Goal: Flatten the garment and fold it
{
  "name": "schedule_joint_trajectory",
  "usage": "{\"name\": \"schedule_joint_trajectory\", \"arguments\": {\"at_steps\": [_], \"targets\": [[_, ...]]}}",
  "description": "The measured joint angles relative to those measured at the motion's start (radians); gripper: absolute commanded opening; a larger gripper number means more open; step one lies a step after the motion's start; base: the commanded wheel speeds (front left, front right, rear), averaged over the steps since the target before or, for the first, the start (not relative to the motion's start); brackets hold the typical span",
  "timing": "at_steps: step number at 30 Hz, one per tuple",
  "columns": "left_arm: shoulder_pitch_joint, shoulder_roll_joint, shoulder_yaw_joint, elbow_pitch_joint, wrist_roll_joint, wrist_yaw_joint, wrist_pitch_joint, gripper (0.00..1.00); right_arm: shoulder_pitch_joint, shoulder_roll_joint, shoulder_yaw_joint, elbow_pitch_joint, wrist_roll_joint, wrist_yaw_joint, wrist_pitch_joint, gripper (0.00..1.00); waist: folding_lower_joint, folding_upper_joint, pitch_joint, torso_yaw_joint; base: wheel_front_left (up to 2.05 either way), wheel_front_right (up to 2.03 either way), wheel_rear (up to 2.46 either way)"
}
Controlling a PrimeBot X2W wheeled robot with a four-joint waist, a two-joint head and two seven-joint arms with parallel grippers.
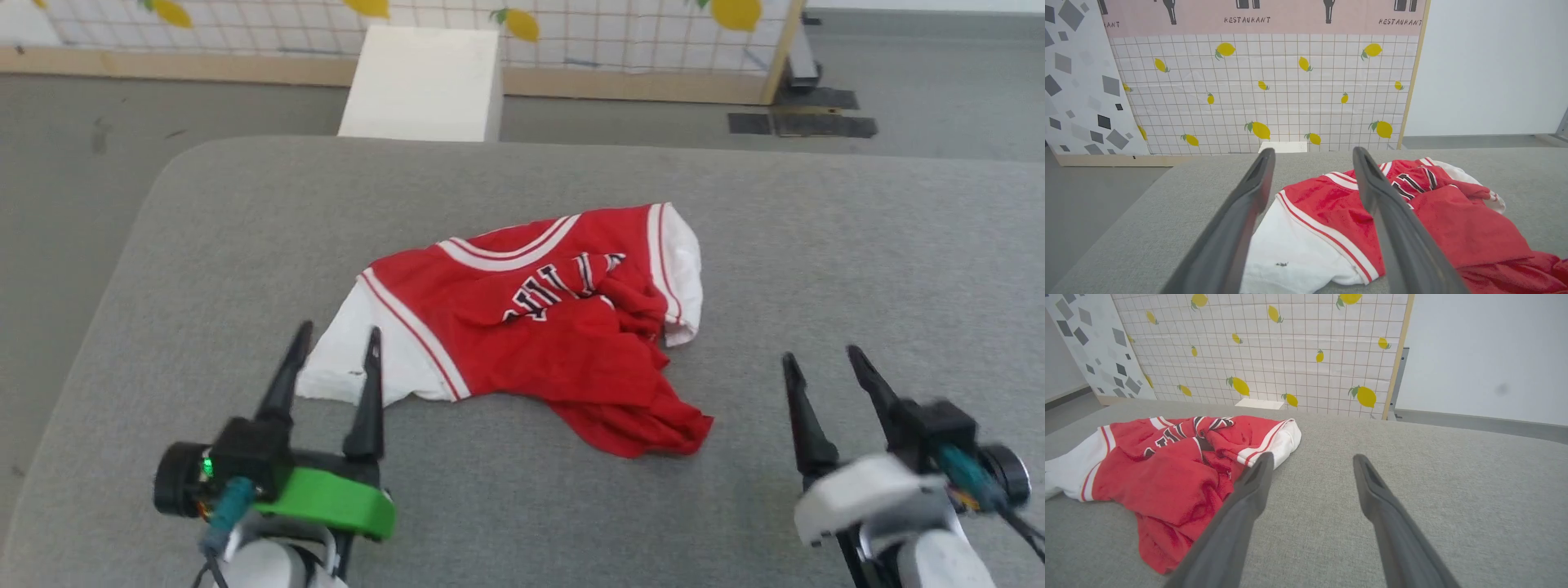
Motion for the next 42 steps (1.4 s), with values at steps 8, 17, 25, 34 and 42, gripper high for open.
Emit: {"name": "schedule_joint_trajectory", "arguments": {"at_steps": [8,17,25,34,42], "targets": [[0.014,-0.05,-0.026,0.016,0.055,-0.036,0.0,1.0,-0.253,-0.127,0.107,0.025,0.086,0.0,0.467,1.0,0.0,0.0,0.056,0.085,0.0,0.0,0.0],[-0.006,-0.074,-0.03,0.034,0.06,-0.051,0.0,1.0,-0.489,-0.175,0.105,0.162,0.199,0.0,0.998,1.0,0.0,0.0,0.122,0.188,0.0,0.0,0.0],[-0.031,-0.082,-0.047,0.035,0.059,-0.051,0.0,1.0,-0.542,-0.186,0.07,0.282,0.12,0.0,1.098,1.0,0.0,0.0,0.182,0.265,0.0,0.0,0.0],[-0.032,-0.084,-0.036,0.055,0.053,-0.042,0.0,1.0,-0.527,-0.184,0.114,0.286,0.08,0.0,0.996,0.0,0.0,-0.0001,0.19,0.283,0.0,0.0,0.0],[-0.014,-0.085,0.0,0.071,0.054,-0.052,0.0,1.0,-0.403,-0.293,0.159,0.141,0.051,0.0,0.956,0.0,0.0,0.0,0.133,0.22,0.0,0.0,0.0]]}}
